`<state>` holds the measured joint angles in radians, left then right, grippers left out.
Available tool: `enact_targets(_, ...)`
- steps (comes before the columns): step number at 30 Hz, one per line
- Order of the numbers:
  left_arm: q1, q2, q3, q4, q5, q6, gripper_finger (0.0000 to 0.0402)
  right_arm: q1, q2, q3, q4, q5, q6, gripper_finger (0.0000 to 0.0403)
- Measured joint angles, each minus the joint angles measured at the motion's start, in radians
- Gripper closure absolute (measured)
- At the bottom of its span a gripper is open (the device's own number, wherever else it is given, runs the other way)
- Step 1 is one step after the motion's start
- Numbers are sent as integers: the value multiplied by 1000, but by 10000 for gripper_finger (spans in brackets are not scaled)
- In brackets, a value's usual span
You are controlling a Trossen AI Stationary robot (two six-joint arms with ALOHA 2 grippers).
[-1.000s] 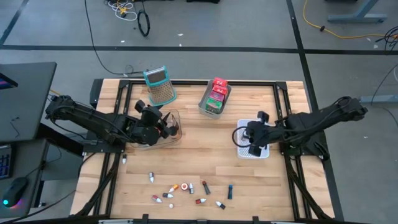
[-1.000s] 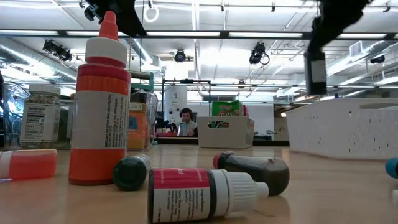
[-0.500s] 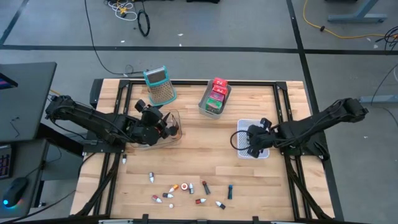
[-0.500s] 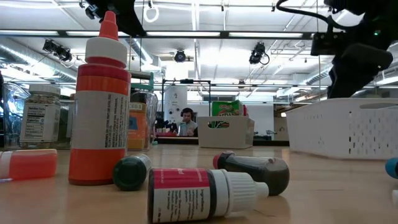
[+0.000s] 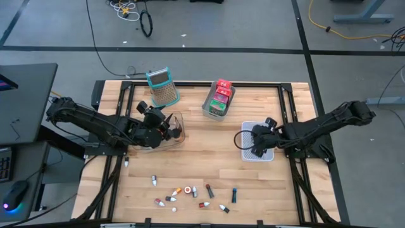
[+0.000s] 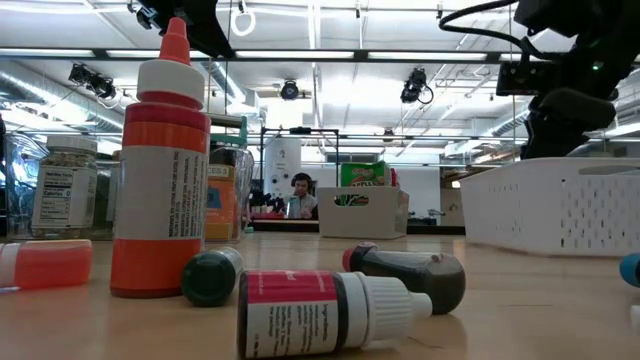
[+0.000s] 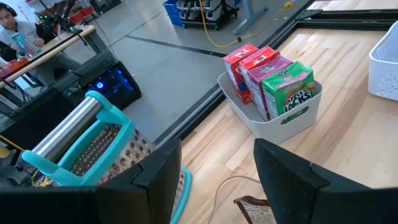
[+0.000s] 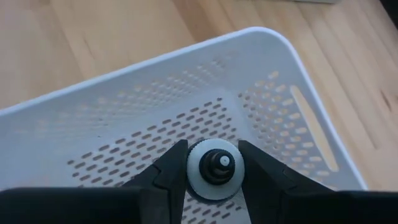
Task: Pick & Place Kitchen Items
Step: Put the black food coloring bottle into the white bin
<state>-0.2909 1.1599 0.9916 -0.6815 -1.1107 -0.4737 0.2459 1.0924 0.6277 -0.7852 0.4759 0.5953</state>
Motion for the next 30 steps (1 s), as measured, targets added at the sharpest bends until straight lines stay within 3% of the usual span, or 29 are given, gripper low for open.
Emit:
enact_targets(9,0,0,0,0,0,0,191,-28,0,-2,-4,55,-1,277)
enact_targets(17,0,0,0,0,0,0,191,-39,0,-2,138,75,-83,277)
enact_targets(30,0,0,0,0,0,18,191,-156,1,-2,103,90,-10,271)
